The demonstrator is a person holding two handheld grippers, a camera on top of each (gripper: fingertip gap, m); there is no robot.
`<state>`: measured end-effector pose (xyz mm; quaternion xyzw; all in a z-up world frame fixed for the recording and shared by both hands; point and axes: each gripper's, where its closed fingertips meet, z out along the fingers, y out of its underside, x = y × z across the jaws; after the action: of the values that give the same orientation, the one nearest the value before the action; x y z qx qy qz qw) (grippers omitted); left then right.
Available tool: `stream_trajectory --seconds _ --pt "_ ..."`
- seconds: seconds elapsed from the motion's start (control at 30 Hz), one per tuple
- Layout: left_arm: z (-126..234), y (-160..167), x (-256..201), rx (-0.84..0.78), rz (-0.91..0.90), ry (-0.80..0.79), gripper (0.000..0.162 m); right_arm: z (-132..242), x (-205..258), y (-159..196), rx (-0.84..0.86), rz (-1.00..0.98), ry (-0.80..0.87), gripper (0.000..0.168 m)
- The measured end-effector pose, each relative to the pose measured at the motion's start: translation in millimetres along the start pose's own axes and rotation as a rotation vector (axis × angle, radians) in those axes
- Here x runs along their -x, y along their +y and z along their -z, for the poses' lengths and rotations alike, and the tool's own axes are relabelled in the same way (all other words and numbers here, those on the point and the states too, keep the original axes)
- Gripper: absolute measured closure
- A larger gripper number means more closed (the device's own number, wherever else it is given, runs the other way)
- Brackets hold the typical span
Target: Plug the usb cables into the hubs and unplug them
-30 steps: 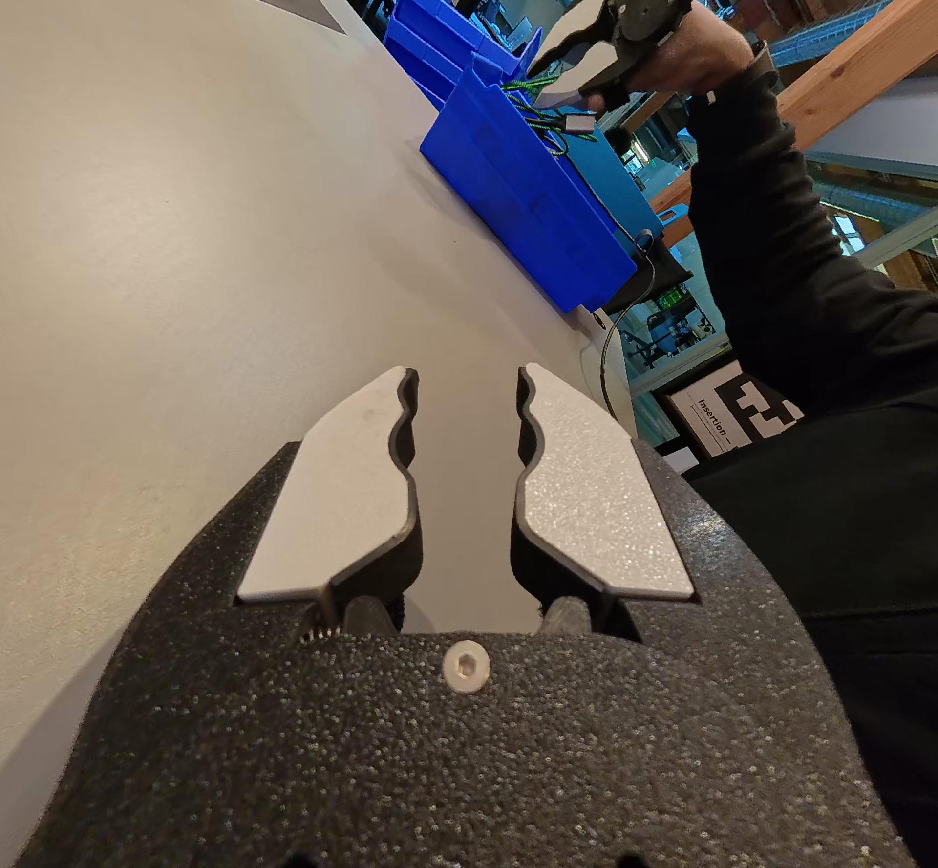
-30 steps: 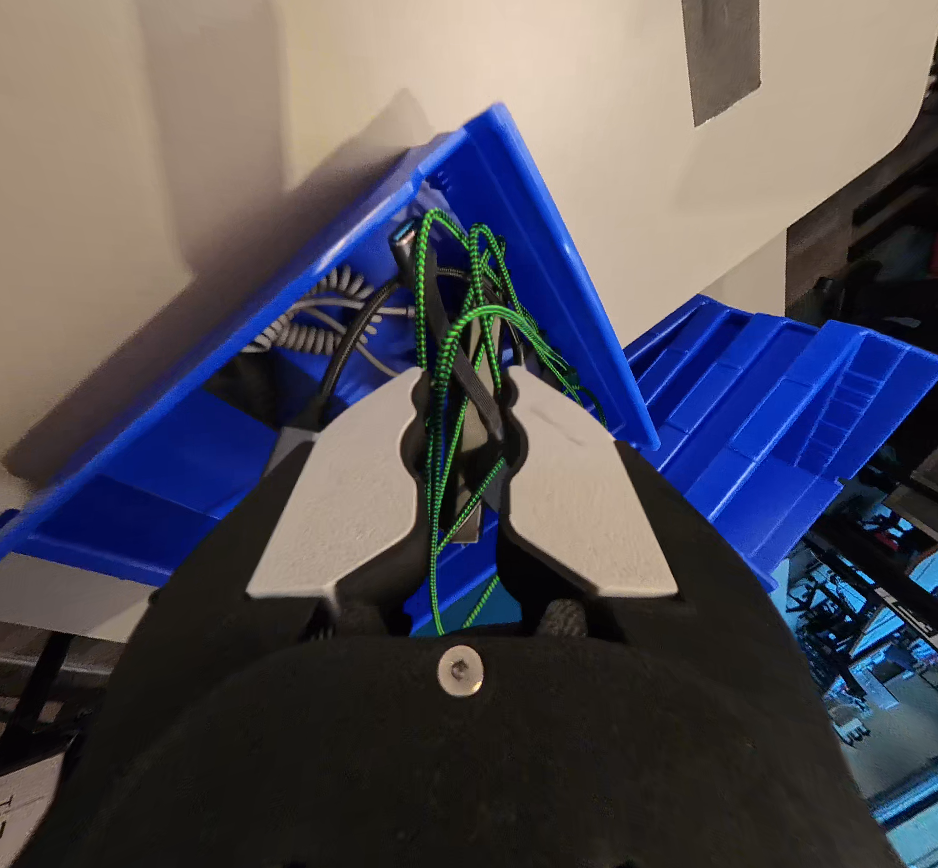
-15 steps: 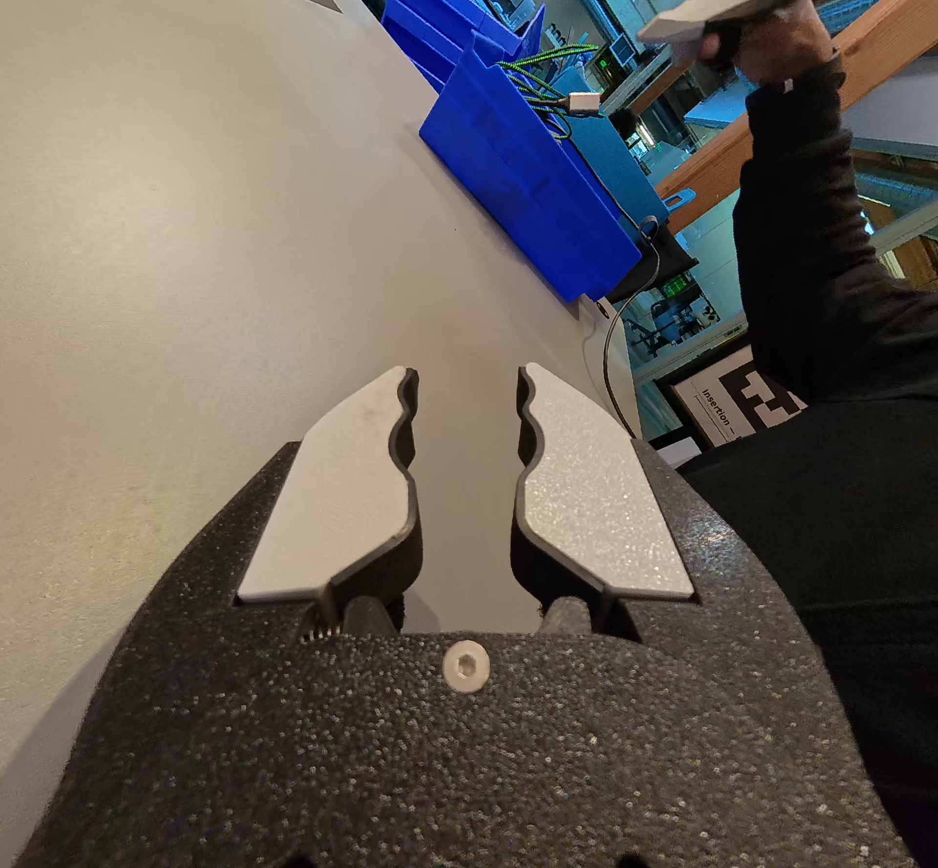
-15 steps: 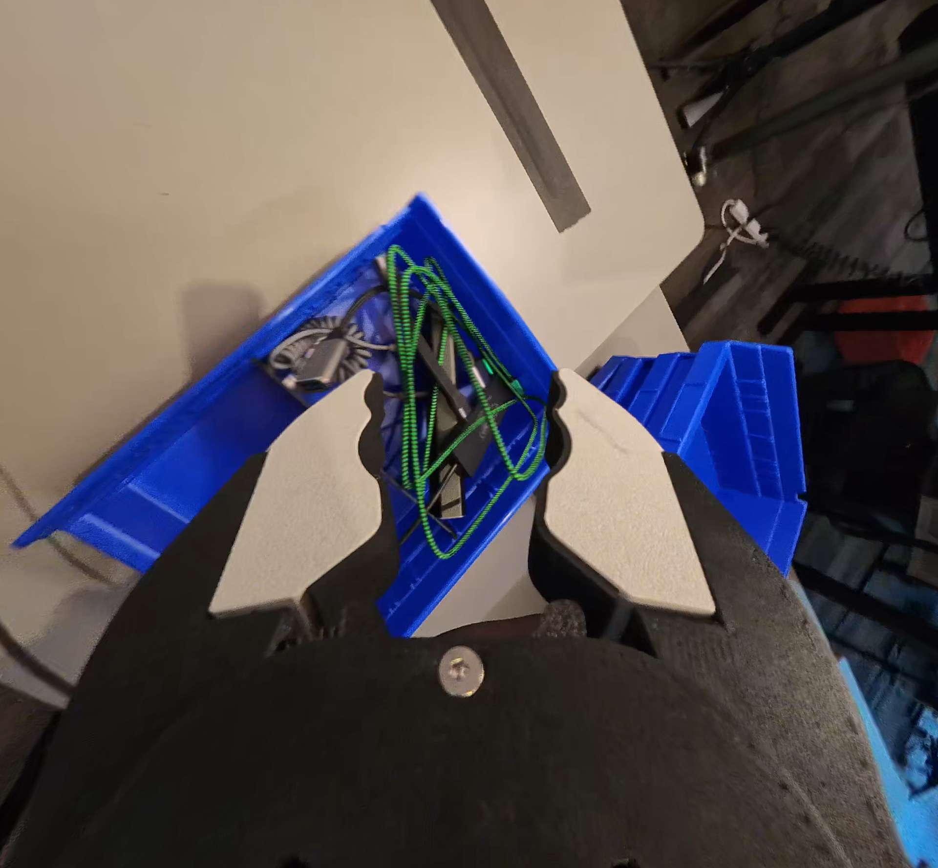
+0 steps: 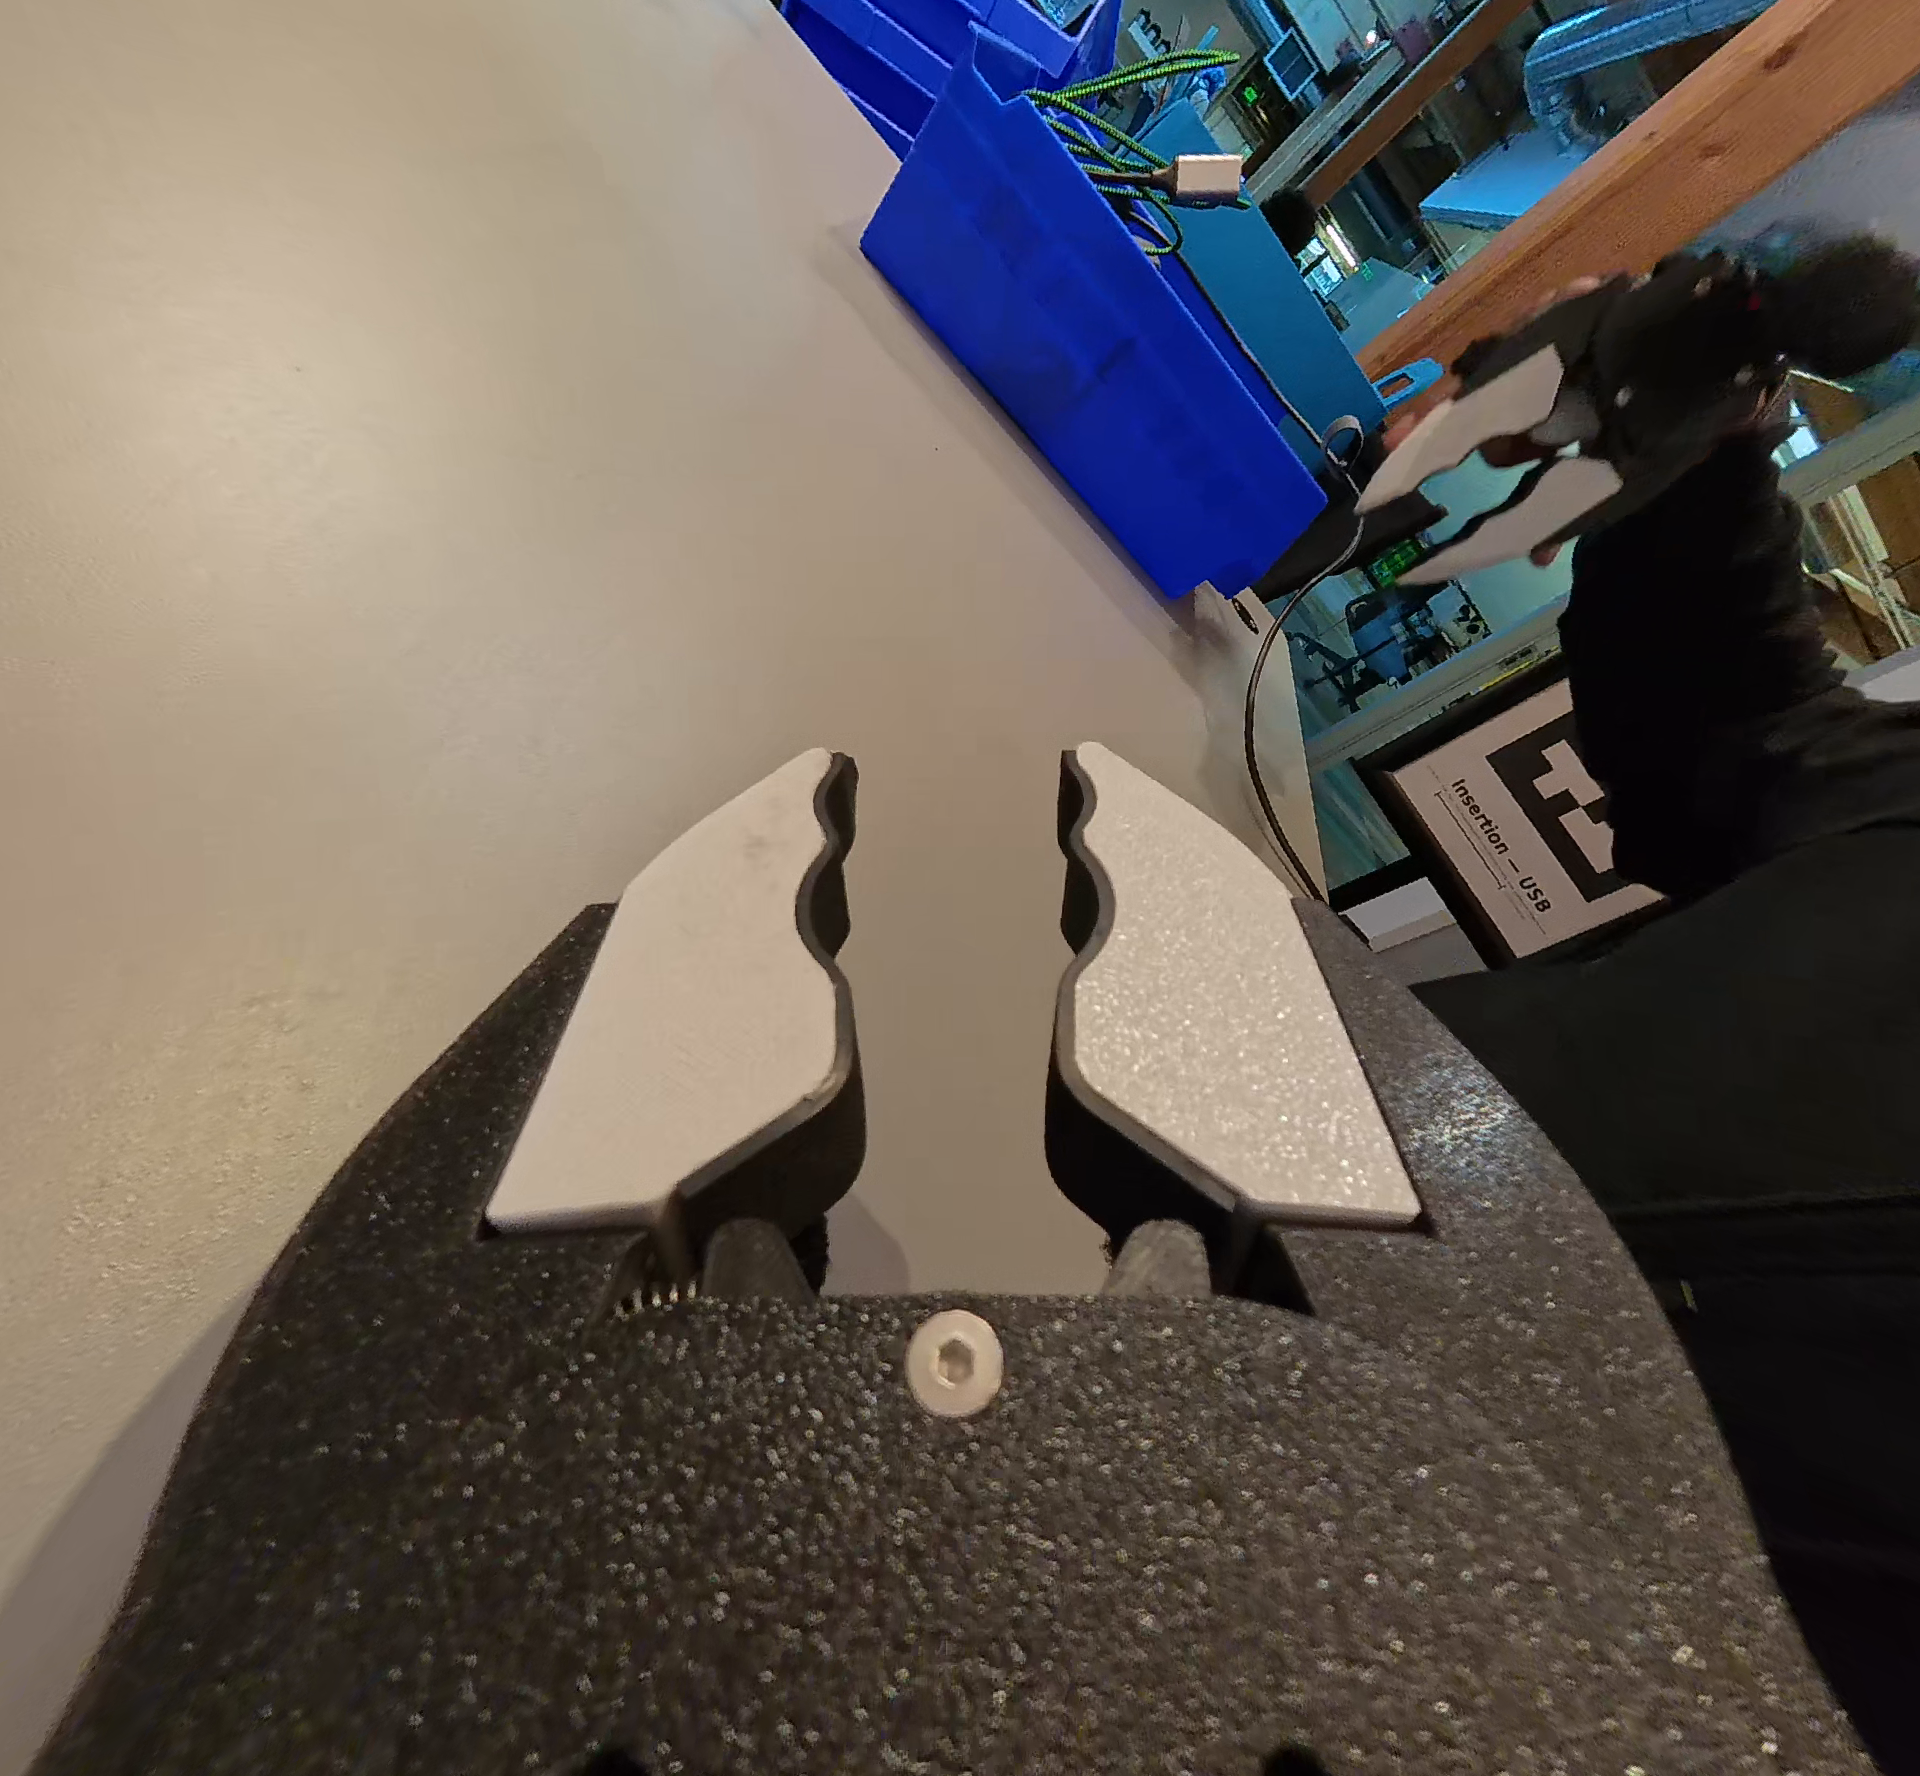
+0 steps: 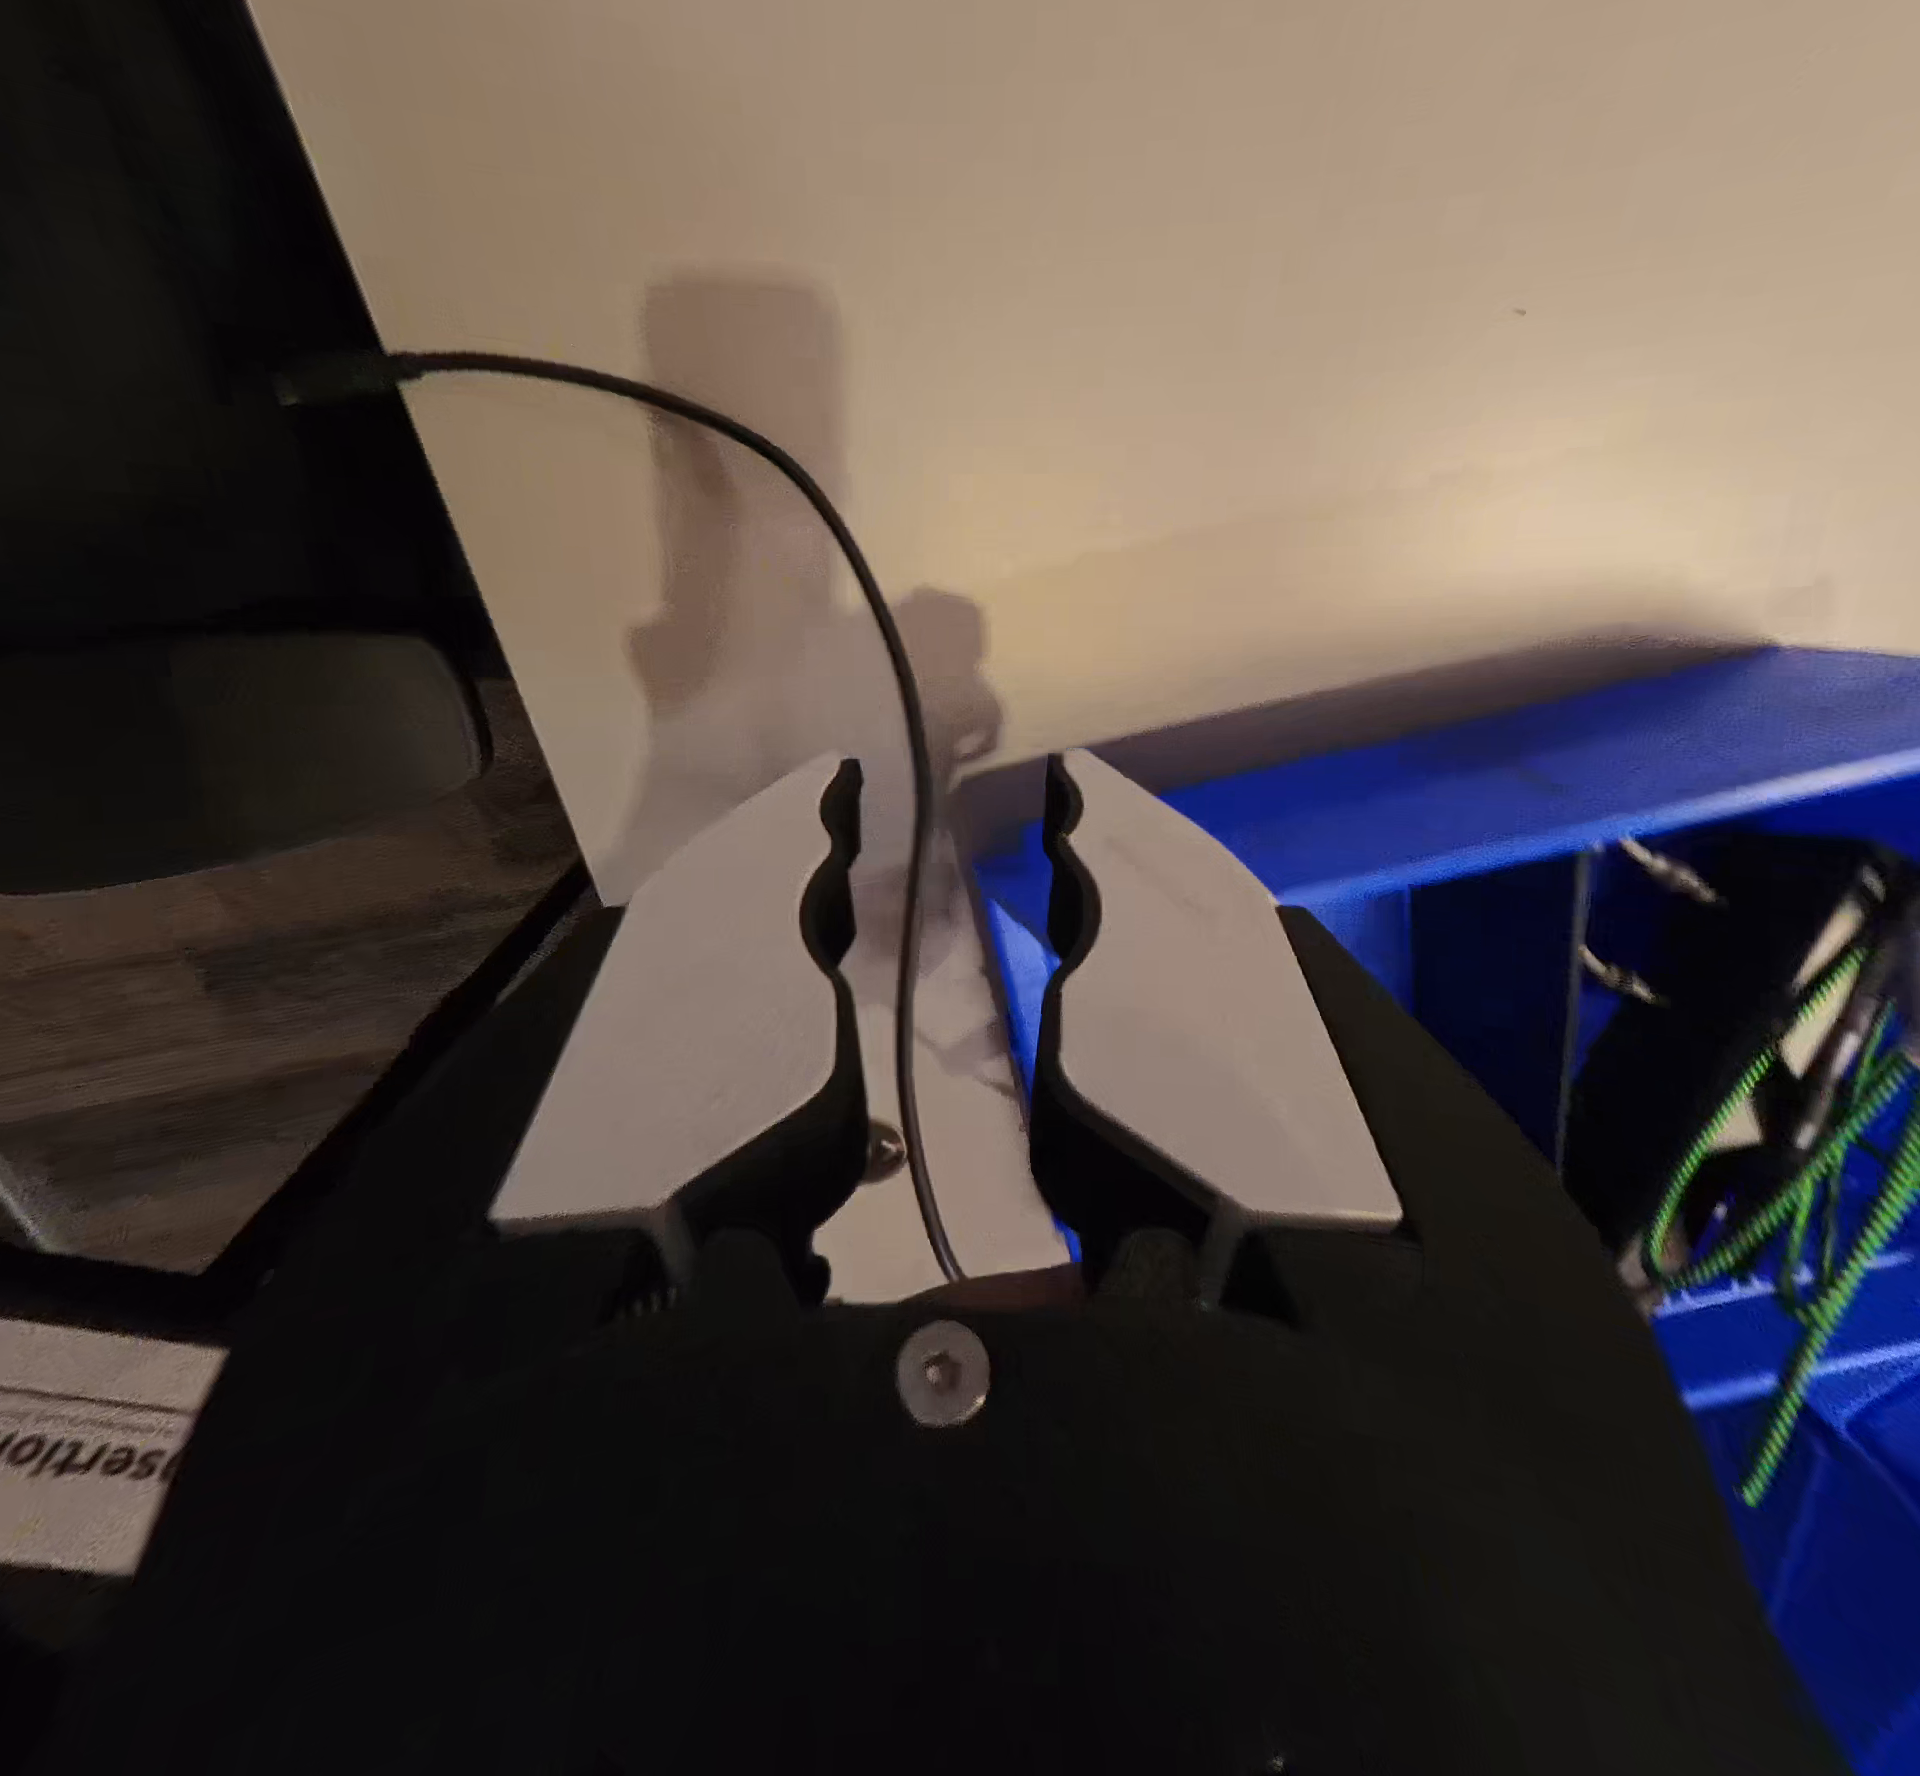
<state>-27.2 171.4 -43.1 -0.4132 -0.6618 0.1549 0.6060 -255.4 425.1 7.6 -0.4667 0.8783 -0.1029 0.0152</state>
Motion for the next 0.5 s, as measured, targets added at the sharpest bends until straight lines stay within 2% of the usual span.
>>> stream_trajectory --seconds 0.23,0.43,0.5 --pt "0.9 -0.3 -0.3 -0.005 0.001 -0.001 0.125 -64.9 11.8 26.9 0.242 0.098 0.113 0.134" --pt "0.6 0.7 -0.4 0.0 -0.003 -0.008 0.125 -85.2 18.1 45.3 0.34 0.108 0.105 0.168" --pt "0.9 0.8 -0.1 0.001 0.0 -0.009 0.125 -85.6 16.8 51.8 0.37 0.103 0.104 0.168"
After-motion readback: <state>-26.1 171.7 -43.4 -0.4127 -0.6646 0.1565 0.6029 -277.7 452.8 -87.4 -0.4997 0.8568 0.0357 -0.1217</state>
